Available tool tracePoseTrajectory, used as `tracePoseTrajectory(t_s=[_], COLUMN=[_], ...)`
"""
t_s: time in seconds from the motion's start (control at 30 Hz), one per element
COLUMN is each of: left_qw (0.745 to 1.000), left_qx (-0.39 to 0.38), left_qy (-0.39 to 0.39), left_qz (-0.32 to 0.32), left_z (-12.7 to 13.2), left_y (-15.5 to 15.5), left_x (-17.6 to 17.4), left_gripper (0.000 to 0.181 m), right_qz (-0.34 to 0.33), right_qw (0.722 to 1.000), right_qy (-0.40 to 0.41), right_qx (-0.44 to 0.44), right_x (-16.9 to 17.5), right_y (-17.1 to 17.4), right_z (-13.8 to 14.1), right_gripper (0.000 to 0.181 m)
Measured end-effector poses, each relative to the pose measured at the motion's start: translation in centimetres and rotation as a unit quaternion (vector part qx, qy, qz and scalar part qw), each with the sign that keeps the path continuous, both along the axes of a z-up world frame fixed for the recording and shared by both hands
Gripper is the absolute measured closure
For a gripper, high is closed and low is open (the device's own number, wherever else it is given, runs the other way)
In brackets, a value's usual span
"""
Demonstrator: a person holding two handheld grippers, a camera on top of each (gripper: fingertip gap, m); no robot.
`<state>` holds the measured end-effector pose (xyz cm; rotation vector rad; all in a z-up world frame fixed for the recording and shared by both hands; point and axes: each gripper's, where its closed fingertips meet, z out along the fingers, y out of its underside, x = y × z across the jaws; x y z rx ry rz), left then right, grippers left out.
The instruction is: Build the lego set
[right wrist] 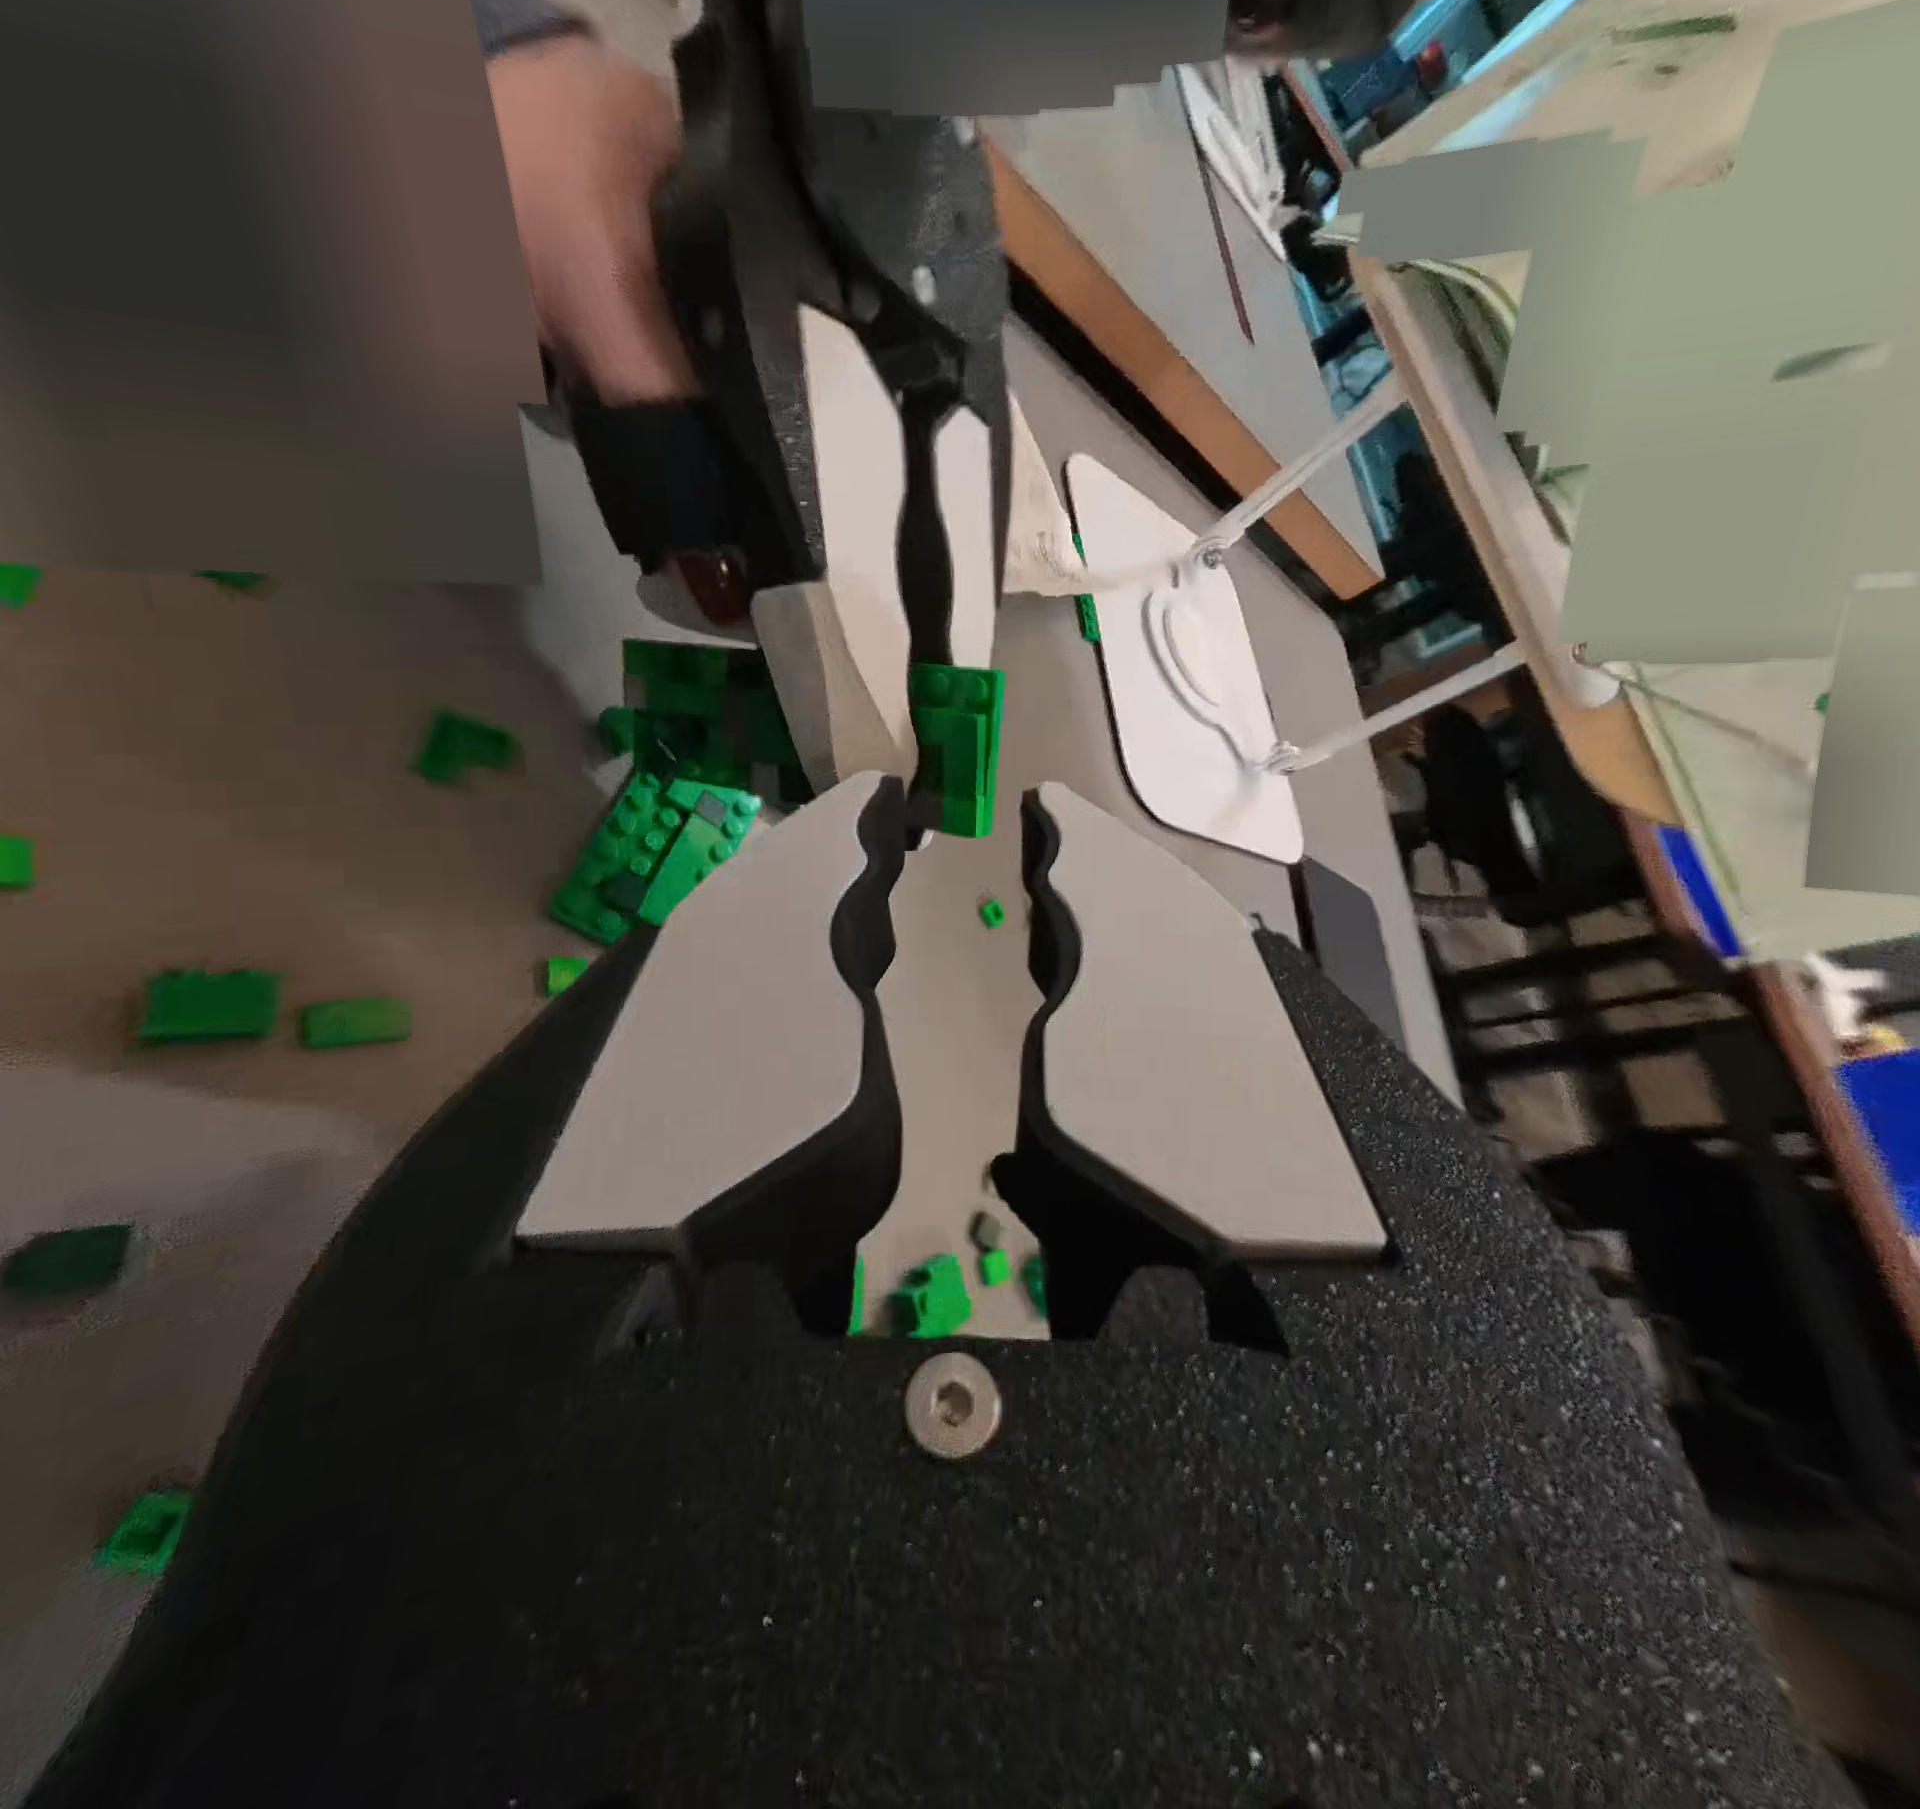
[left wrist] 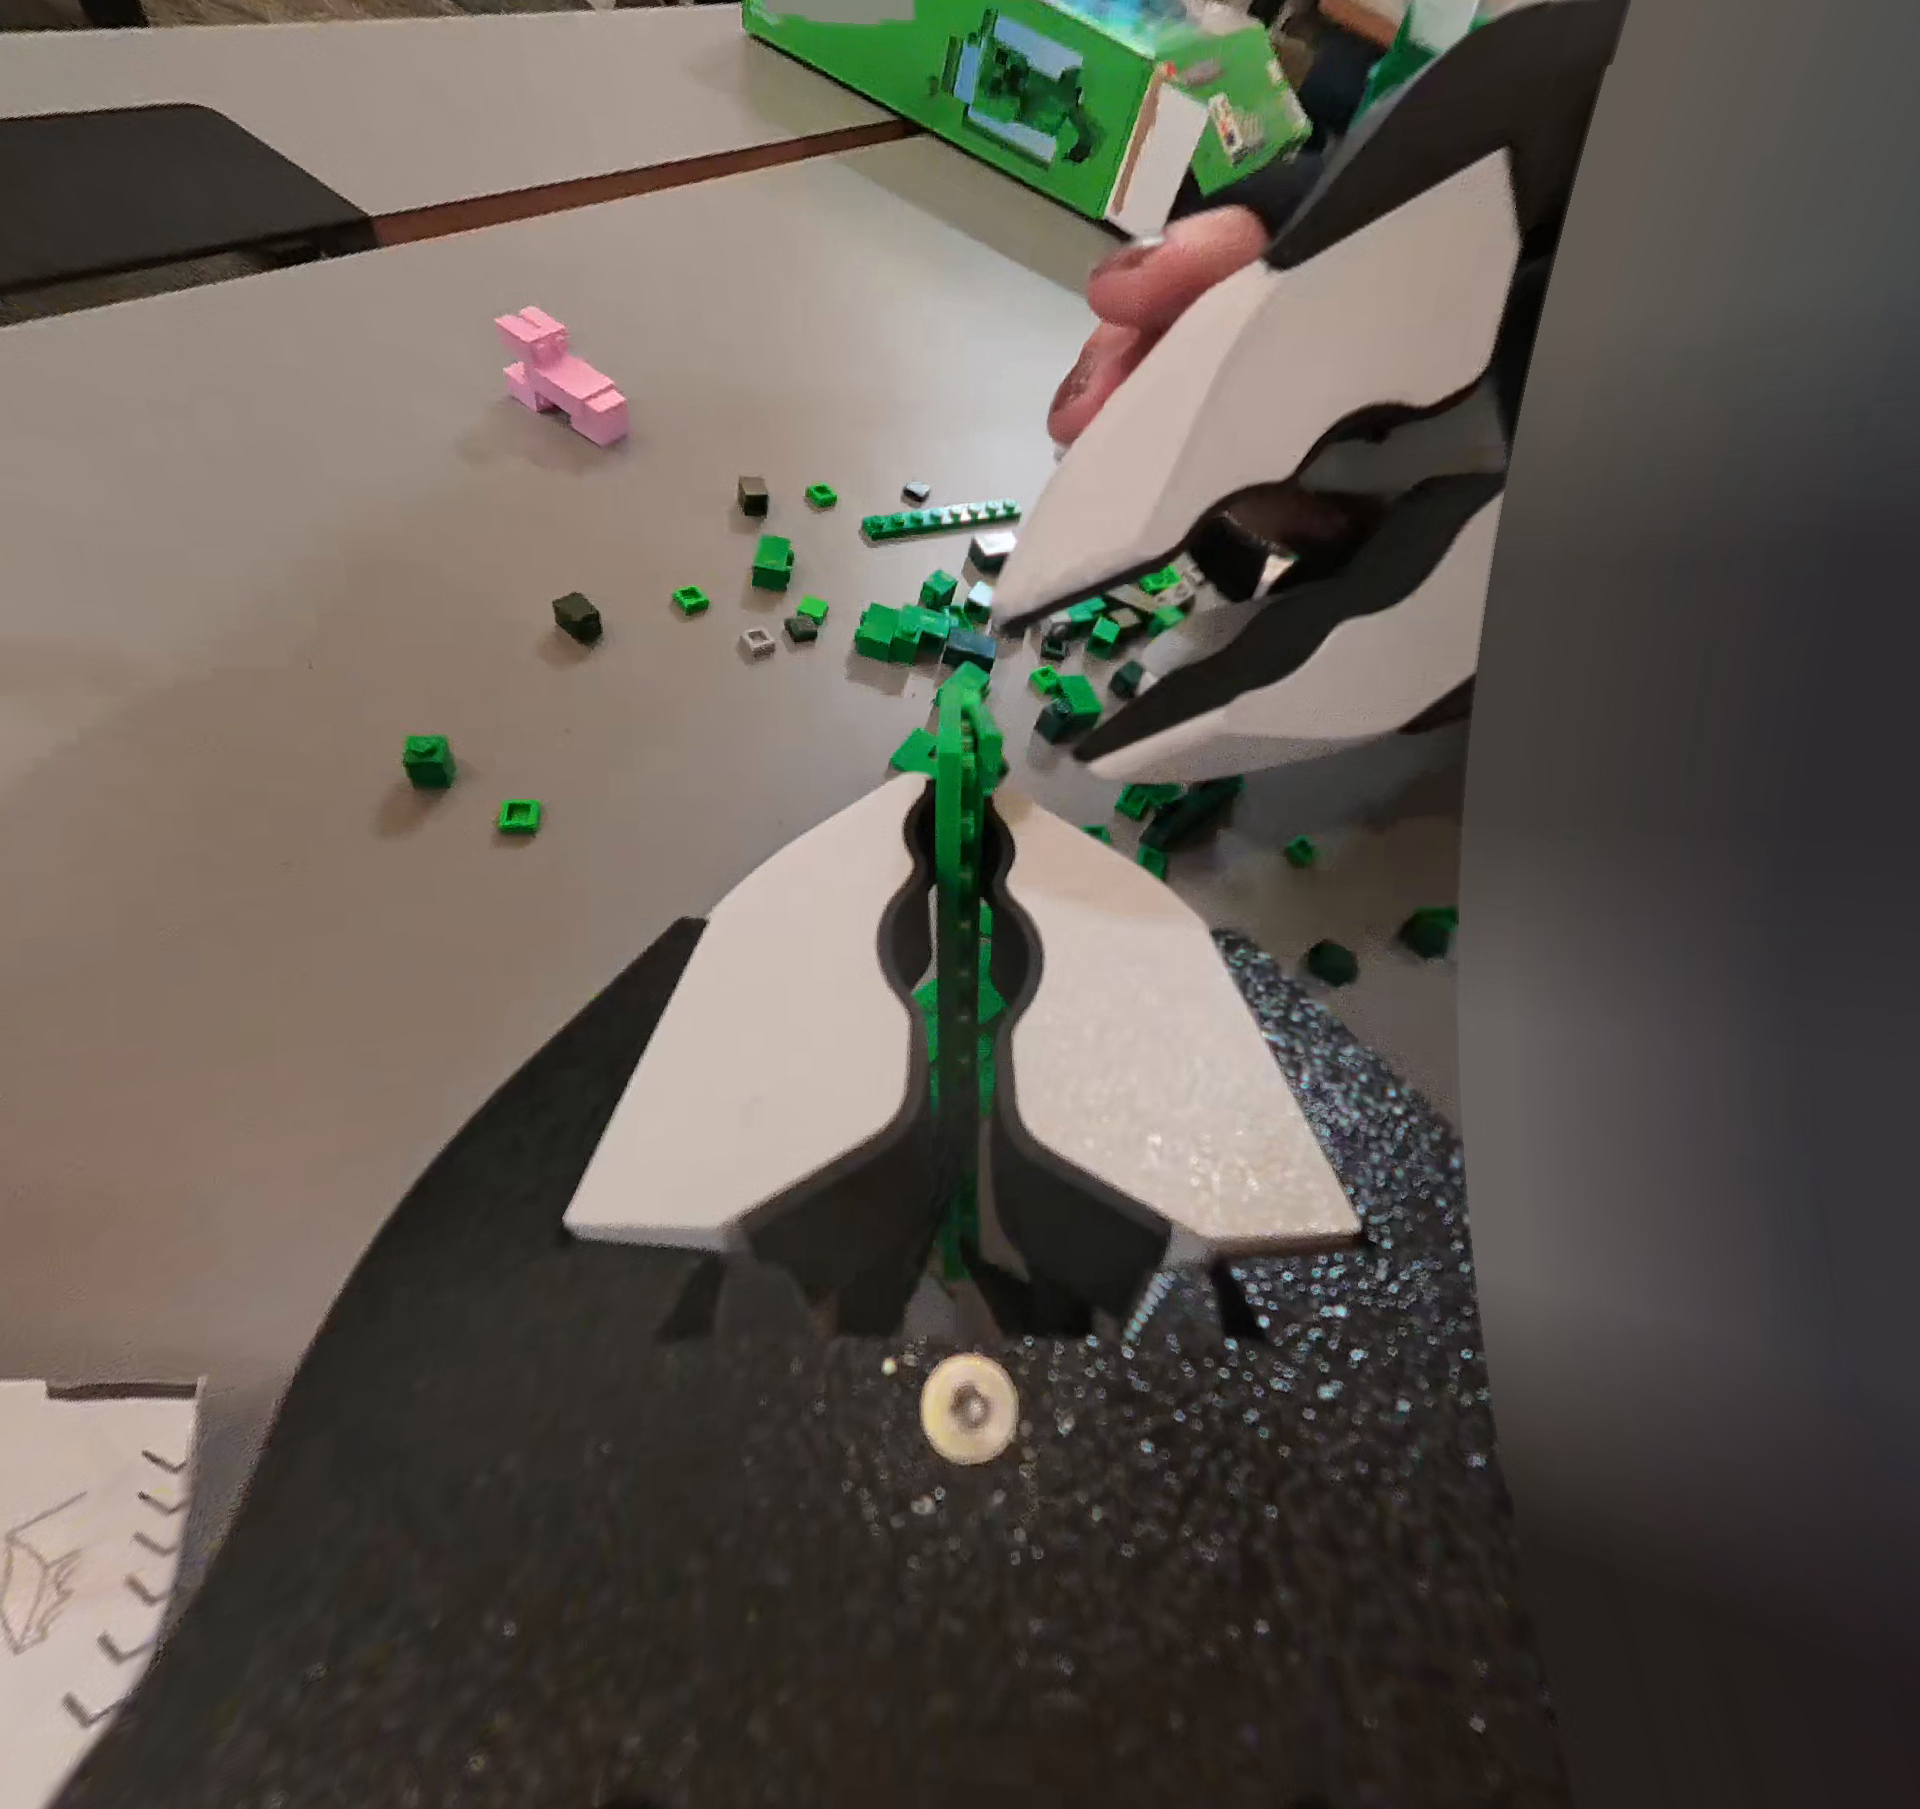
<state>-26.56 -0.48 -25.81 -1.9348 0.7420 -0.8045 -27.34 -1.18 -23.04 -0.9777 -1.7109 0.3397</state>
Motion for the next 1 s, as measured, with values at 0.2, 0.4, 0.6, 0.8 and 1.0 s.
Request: tracePoseTrajectory(t_s=[0.2,0.4,0.6,0.8,1.0], left_qw=[0.998,0.986,0.982,0.987,0.990], left_qx=[0.028,0.066,0.064,0.053,0.103], left_qy=[0.048,0.148,0.178,0.153,0.091], left_qz=[-0.018,-0.032,-0.026,-0.023,0.013], left_z=[-0.3,-1.3,-1.8,-1.7,0.2], left_y=[-0.4,-0.8,-0.7,-0.6,0.7], left_x=[0.3,0.4,0.3,0.0,-0.7], left_gripper=[0.176,0.176,0.176,0.176,0.176], right_qz=[0.010,0.038,0.070,0.032,-0.023], right_qw=[0.999,0.995,0.988,0.990,0.993], right_qy=[-0.035,-0.087,-0.133,-0.132,-0.077], right_qx=[0.024,0.031,0.038,0.045,0.082], right_x=[-0.1,0.6,0.9,1.2,1.3], right_y=[-0.7,-1.5,-2.6,-0.9,1.2], right_z=[-0.7,-1.9,-3.1,-3.0,-0.6], right_gripper=[0.161,0.163,0.181,0.180,0.172])
